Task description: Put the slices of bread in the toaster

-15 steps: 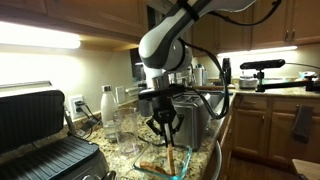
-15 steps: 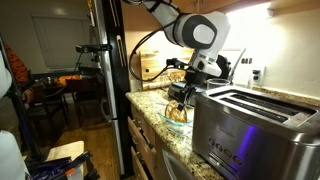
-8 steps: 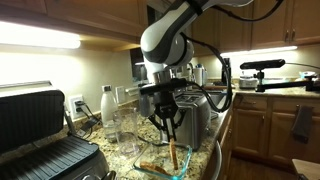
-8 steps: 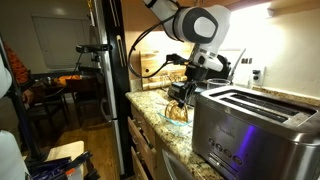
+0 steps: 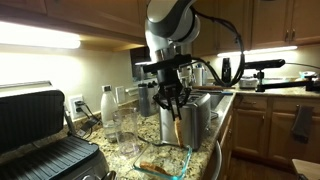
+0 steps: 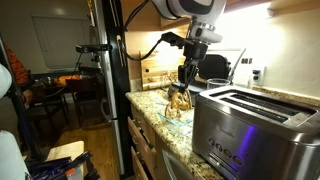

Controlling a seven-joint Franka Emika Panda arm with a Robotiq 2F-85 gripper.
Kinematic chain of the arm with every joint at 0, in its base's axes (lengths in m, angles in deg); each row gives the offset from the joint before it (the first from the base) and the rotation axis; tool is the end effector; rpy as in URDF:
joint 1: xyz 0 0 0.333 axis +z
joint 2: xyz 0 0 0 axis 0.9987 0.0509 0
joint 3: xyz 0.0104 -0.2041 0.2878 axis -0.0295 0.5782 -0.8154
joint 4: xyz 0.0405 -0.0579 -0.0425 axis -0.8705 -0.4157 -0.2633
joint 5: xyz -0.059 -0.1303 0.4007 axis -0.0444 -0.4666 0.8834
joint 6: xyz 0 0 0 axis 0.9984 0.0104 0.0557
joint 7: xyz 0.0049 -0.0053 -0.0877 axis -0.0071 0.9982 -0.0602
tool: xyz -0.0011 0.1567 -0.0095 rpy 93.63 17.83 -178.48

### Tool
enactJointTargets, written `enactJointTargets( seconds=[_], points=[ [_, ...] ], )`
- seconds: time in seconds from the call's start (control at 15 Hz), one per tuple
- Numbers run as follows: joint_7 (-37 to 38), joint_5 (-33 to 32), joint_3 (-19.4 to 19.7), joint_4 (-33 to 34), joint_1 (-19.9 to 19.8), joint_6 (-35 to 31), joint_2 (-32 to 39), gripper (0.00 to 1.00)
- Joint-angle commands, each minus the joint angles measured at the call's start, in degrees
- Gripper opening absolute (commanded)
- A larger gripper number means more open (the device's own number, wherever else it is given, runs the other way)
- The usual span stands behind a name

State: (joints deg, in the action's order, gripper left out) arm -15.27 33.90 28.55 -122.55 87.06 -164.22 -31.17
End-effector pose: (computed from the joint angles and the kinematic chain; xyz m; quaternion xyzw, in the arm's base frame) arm 0.5671 -0.0004 0.3832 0.8415 -0.5263 -0.1216 0.0086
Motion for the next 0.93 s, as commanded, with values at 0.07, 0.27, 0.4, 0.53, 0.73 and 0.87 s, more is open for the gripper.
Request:
enactJointTargets(
  seconds=[0.07,0.27,0.4,0.53,0.73,0.87],
  points=[
    [4.7,-3.7,0.0,-1.8,-0.2,3.6,-7.1,0.09],
    [5.9,-5.2,0.0,-1.9,-0.9,4.7,-9.3,0.09],
    [6.6,-6.4,0.2,-1.7,-1.7,5.4,-10.9,0.09],
    [7.3,-8.2,0.4,-1.2,-2.6,5.7,-12.3,0.09],
    [8.0,-10.0,0.6,-0.3,-3.8,6.4,-14.1,0.09],
    [8.2,-11.3,0.9,0.4,-4.7,6.8,-15.0,0.09]
  ],
)
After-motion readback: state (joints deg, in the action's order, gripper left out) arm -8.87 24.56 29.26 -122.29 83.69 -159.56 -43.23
